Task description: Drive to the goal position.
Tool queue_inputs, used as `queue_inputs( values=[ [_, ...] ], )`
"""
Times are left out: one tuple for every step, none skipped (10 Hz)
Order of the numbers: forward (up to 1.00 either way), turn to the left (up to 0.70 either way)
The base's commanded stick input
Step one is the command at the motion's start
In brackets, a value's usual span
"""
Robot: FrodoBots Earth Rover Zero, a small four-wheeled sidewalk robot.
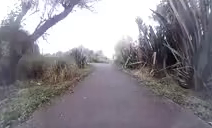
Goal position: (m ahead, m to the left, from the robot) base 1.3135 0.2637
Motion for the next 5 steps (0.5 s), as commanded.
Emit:
queue_inputs(
  values=[
    [0.70,0.00],
    [0.70,0.00],
    [0.70,0.00],
    [0.70,0.00],
    [0.70,-0.35]
  ],
)
